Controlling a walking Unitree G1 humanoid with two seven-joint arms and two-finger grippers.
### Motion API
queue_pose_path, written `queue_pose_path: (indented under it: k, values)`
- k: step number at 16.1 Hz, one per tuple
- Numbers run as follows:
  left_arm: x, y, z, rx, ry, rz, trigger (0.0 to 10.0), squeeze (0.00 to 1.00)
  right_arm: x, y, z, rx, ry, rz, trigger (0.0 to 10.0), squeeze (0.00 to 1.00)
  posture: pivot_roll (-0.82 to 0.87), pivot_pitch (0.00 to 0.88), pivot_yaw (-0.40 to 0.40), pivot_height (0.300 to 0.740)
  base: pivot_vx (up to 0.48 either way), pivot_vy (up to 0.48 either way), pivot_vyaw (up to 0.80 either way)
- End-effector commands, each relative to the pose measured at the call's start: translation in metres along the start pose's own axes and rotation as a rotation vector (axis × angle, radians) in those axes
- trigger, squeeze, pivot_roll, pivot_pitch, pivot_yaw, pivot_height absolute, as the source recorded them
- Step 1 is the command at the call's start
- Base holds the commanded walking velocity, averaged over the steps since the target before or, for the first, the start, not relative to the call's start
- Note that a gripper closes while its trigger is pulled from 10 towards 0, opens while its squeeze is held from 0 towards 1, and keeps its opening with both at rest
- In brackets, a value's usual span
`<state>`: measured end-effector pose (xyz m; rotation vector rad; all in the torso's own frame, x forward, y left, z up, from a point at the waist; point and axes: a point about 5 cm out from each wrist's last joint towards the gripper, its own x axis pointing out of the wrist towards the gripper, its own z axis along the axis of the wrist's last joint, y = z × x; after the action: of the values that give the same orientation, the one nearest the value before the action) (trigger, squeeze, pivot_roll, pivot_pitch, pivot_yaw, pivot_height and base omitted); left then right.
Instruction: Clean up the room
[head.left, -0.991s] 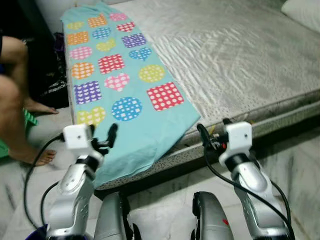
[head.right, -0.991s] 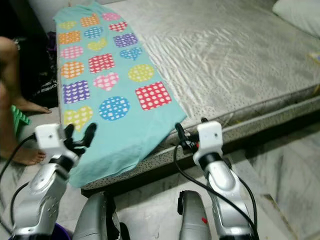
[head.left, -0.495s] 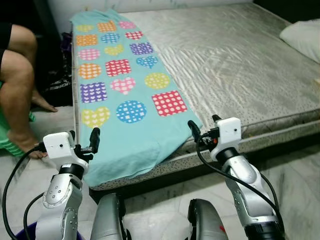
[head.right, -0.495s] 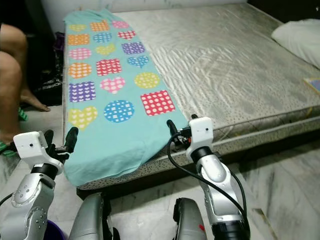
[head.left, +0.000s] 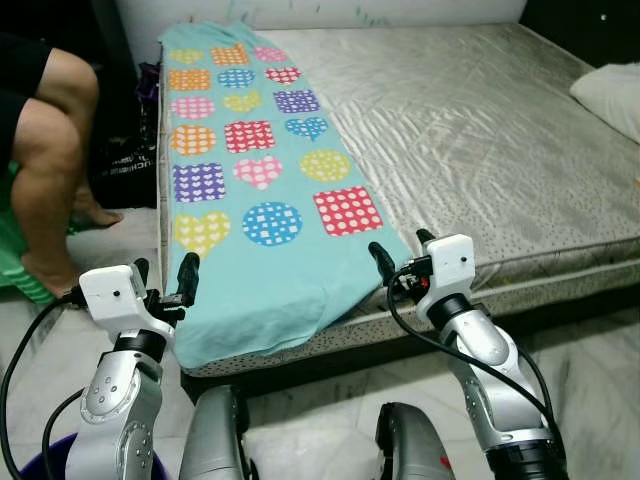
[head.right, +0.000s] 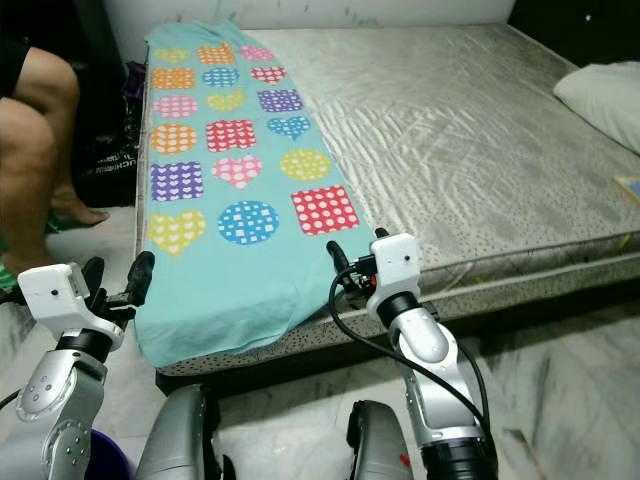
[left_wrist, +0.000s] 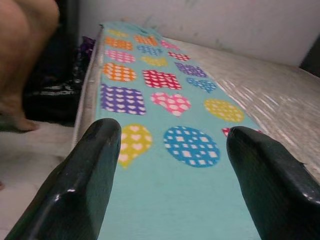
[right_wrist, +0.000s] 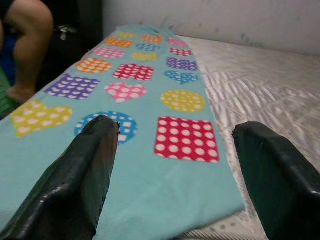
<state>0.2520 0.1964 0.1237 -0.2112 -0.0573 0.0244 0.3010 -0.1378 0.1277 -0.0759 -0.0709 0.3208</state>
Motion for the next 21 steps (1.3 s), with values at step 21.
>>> queue_pose_path:
  k: [21]
  values:
    - [0.005, -0.012, 0.007, -0.012, 0.004, -0.071, 10.0, 0.0, -0.007, -0.007, -0.006, -0.019, 0.025, -0.023, 10.0, 0.0, -0.06, 0.121, -0.033, 0.586, 0.15, 0.0, 0.0]
